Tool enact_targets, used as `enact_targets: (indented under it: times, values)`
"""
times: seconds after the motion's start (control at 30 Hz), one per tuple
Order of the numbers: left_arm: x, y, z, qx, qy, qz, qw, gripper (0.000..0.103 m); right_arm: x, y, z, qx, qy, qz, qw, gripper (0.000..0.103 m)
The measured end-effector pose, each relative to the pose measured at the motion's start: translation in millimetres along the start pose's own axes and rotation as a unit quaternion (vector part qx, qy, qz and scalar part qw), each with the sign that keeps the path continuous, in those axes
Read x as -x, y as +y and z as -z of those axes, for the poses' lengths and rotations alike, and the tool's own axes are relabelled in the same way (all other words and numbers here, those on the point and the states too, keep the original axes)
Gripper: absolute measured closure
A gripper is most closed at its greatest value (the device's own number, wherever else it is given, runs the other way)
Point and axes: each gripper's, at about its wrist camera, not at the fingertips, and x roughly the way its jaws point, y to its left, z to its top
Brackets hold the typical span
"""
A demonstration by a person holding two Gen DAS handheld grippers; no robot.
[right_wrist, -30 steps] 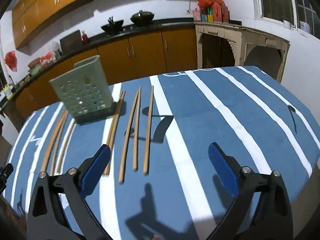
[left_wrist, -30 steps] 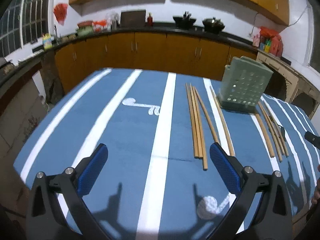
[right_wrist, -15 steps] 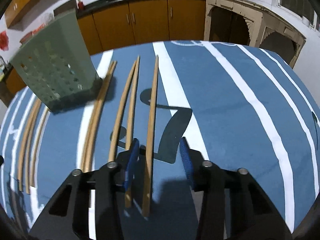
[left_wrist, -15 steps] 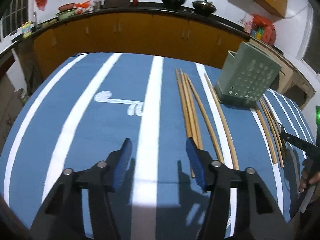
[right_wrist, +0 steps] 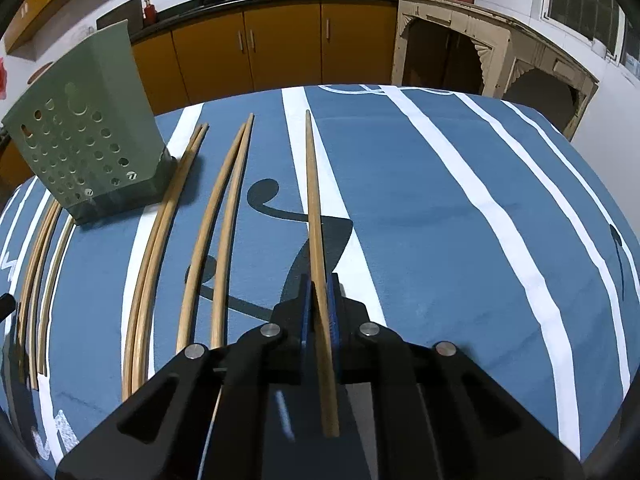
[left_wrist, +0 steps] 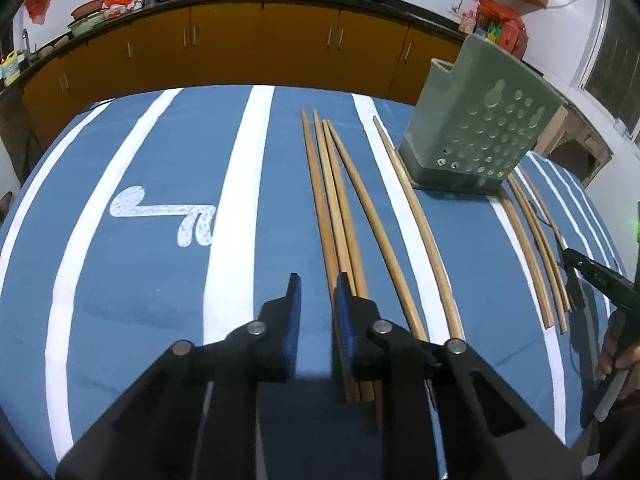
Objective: Organize utensils
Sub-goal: 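Close the left tool on another wooden chopstick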
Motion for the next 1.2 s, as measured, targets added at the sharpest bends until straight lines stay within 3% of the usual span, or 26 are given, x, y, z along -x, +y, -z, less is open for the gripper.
enact_targets:
  times: [0.2, 0.47, 0.73, 0.9, 1.2]
  values:
    - [-8.4, -3.8, -3.4, -0.009, 0.007, 0.005, 0.9999, 0.088, -3.4, -0.4, -2.9, -0.001, 0.002, -0.003, 1.0, 0.094]
    - [-15.5, -8.1, -6.8, -0.019, 0.008, -0.019, 0.9996, 0.095, -4.9, 5.5, -3.3, 0.009, -0.001, 0.0, 1.0, 0.094]
    - [-11.3, 21.5, -7.3, 0.021, 0.002, -0.044, 0.9988, 0.095, -6.4, -9.8, -3.1, -0.007, -0.003, -0.004, 1.0, 0.095]
    - [-5.8, 25.1, -0.9, 0.02, 0.003, -0.037, 0.9991, 0.095, -4.1, -9.7, 1.2, -0.004, -0.002, -0.017, 1.0, 0.095]
    - [8.3, 17.8, 20.4, 0.013, 0.0, -0.029, 0.9995, 0.085, 6.3, -12.8, 15.1, -0.009, 0.007, -0.032, 0.999, 0.095]
